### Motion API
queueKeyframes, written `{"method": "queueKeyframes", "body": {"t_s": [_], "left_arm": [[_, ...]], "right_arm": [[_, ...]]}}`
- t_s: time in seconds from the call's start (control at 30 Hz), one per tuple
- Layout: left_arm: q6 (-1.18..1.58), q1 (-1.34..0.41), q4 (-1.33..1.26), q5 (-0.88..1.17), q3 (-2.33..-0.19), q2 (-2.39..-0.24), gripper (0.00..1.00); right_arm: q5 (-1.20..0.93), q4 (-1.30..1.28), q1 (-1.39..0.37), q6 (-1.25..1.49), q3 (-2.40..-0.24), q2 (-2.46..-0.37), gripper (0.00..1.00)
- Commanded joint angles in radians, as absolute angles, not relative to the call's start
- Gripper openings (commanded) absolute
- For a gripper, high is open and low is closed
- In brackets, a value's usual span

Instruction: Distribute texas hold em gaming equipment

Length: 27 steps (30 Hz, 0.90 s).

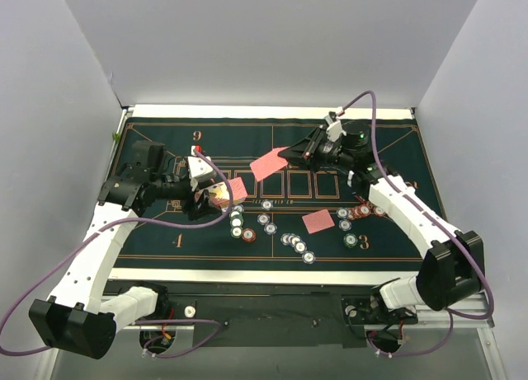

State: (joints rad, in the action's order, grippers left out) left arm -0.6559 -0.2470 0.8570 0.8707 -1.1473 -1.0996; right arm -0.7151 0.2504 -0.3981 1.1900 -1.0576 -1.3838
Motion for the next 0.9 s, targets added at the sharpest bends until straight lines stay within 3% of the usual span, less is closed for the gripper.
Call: {"method": "queueKeyframes", "body": {"t_s": [0.0,0.33,0.47,0.83,0.87], "left_arm": [[-0.672,-0.25,0.839,0.911,-1.195,-1.083,0.42],[-0.632,-0.252,0.816,0.928,-1.216,-1.092,0.42],[-0.627,-0.253,0.811,0.93,-1.218,-1.097,0.42],[-0.623,-0.255,0.808,0.931,-1.213,-1.098,0.42],[-0.623,-0.255,0.805,0.933,-1.212,-1.098,0.42]], "right_arm": [[-0.713,0.302,-0.324,1.158,-1.114,-1.417,0.0],[-0.542,0.108,-0.235,0.867,-1.481,-1.889,0.0],[-0.528,0.126,-0.219,0.888,-1.607,-2.081,0.0],[-0.436,0.034,-0.261,0.851,-1.706,-2.244,0.0],[-0.428,0.025,-0.265,0.847,-1.709,-2.243,0.09]]}}
